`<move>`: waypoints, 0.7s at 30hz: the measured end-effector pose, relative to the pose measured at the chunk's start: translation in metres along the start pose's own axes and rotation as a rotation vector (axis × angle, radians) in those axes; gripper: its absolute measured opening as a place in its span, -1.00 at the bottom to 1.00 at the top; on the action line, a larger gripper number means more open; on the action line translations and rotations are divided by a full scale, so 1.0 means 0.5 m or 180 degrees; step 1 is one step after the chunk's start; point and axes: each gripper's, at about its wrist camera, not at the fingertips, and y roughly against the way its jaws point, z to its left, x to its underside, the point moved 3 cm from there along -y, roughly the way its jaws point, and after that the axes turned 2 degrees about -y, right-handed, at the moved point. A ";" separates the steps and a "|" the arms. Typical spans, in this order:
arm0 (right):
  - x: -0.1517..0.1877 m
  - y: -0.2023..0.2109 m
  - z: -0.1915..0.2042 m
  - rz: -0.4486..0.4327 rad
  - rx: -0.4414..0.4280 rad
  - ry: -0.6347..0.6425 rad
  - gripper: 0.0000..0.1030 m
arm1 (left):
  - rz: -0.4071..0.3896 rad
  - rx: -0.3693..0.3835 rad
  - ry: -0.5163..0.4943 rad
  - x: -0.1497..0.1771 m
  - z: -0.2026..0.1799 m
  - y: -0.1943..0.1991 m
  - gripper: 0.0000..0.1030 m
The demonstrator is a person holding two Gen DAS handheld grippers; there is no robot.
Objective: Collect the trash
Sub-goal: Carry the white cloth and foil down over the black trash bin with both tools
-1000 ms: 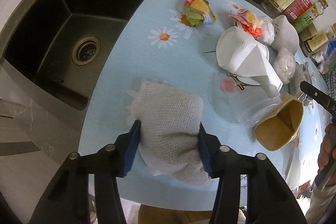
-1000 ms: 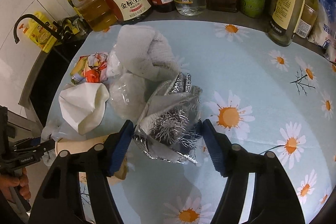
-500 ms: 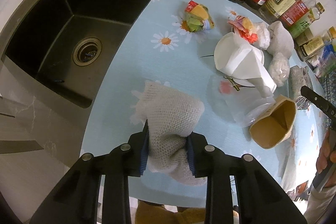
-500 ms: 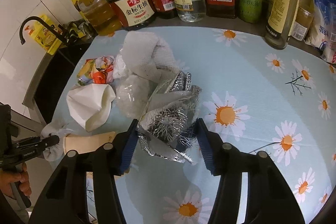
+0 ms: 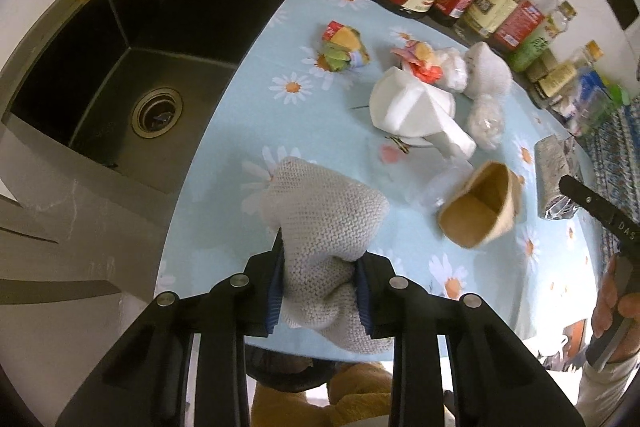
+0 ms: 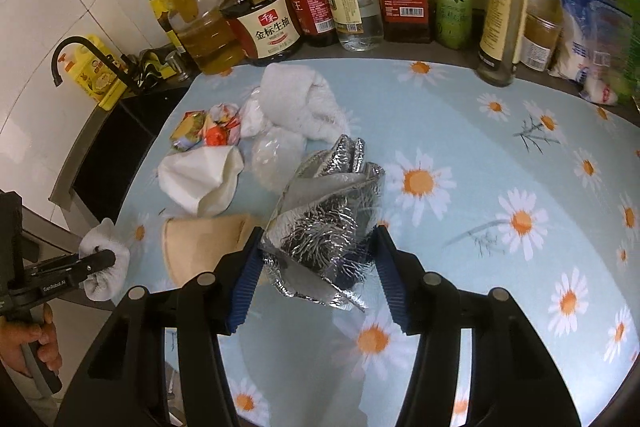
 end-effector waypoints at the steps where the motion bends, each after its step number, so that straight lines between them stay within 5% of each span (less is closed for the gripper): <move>1: 0.010 0.007 0.005 -0.0009 0.0004 -0.0013 0.07 | -0.0011 0.0025 -0.0016 0.006 0.001 0.005 -0.46; 21: 0.266 0.094 0.186 0.0026 -0.0204 -0.0048 0.07 | -0.0060 0.0408 -0.0397 0.174 0.019 0.095 -0.46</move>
